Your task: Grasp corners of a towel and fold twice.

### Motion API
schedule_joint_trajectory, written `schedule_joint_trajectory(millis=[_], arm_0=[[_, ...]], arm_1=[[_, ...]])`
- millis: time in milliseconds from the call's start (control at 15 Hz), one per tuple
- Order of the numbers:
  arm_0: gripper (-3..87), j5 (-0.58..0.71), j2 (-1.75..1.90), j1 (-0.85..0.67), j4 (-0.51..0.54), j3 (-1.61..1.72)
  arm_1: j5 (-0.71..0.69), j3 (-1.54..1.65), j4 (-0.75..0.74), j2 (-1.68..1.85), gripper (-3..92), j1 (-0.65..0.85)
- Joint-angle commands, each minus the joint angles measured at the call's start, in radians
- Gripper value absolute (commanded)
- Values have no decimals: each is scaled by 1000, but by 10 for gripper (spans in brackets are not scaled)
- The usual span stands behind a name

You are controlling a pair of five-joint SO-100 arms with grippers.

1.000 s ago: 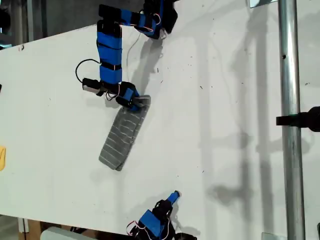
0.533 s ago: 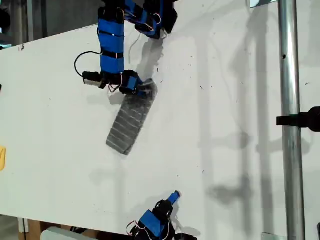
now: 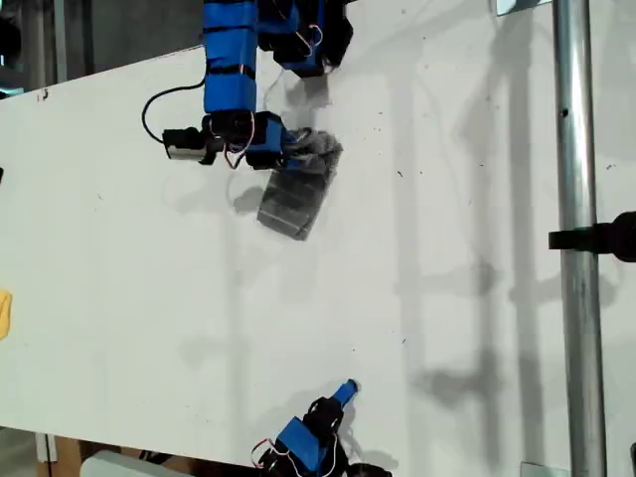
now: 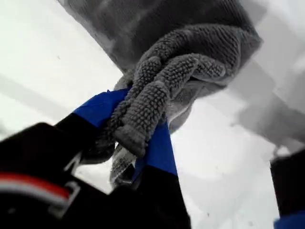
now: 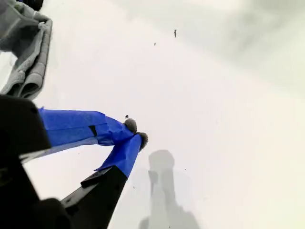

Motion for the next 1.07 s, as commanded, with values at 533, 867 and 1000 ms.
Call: schedule_joint_trajectory(millis=[533,867,1000], arm_0=[[-24,29,8,-150,9,5],[-24,279,8,-173,9,5],[-24,577,8,-172,9,5]], arm_1=[[-291,218,-917,307,209,225],[-161,796,-701,1172,-3,284],[-63,943,-368,1520,-3,255]])
